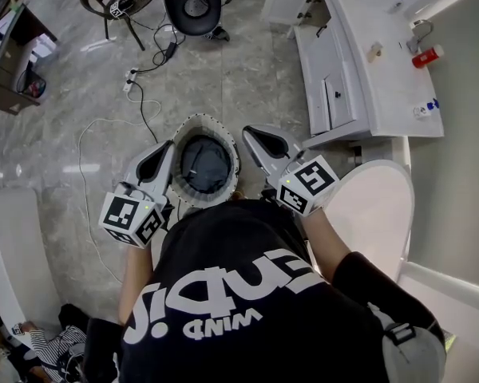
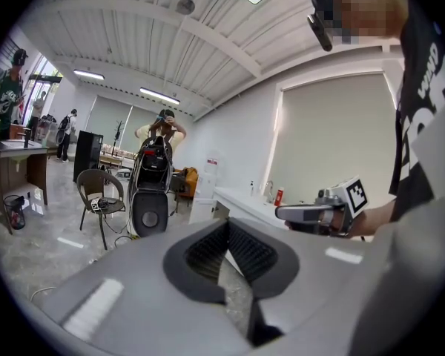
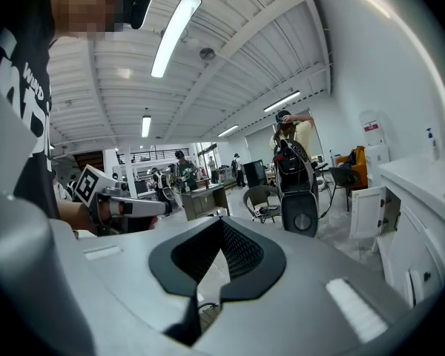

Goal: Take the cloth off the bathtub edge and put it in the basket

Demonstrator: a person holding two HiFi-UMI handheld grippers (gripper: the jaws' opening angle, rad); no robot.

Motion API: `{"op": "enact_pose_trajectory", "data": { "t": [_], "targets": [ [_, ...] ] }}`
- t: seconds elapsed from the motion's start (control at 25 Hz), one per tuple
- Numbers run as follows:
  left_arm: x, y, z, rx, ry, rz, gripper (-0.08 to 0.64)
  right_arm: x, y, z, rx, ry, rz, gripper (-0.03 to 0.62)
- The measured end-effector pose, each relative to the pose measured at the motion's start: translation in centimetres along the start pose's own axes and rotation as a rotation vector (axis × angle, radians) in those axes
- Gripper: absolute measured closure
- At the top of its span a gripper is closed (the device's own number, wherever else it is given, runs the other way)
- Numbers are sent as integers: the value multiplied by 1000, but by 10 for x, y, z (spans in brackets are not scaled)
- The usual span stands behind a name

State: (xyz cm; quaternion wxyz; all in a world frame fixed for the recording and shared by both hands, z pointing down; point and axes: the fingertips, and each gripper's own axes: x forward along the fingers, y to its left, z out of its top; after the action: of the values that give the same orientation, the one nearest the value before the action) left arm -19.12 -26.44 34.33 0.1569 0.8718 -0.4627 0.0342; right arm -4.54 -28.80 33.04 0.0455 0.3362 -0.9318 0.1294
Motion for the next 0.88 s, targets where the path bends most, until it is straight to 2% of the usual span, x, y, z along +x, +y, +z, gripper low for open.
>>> {"op": "enact_pose_trajectory", "data": {
  "t": [0.88],
  "targets": [
    [-17,0,-12,-3,23,14,563,-2,21,-4,-18,1,37,583]
  ]
}}
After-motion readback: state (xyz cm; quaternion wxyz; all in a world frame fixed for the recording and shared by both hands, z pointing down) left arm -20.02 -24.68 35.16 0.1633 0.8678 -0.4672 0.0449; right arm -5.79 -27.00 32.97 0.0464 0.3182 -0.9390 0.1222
